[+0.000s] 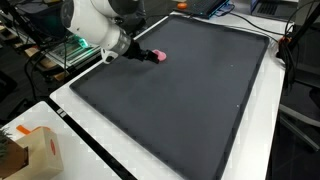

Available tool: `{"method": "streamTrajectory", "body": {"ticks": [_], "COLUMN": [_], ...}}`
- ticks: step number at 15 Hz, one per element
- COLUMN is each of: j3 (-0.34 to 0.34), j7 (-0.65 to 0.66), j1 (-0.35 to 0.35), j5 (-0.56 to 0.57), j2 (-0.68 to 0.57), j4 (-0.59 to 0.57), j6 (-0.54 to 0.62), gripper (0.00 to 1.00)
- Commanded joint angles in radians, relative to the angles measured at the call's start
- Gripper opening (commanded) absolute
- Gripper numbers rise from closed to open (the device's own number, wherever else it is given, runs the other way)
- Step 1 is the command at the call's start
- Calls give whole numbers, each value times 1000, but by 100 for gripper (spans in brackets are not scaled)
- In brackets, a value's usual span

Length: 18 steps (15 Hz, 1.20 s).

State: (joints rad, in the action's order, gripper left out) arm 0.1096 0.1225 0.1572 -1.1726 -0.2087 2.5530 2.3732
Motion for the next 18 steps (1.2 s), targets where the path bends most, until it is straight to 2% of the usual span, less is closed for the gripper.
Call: {"method": "streamTrajectory", "body": {"ticks": [1, 8, 18], "j3": [21, 42, 49], "j7": [48, 82, 115], "j1": [-1, 3, 0], "j5": [-62, -63, -62], "j2": [7, -1, -18], "j4": [34, 43, 50], "j6": [-22, -111, -136], "gripper": [100, 100, 100]}}
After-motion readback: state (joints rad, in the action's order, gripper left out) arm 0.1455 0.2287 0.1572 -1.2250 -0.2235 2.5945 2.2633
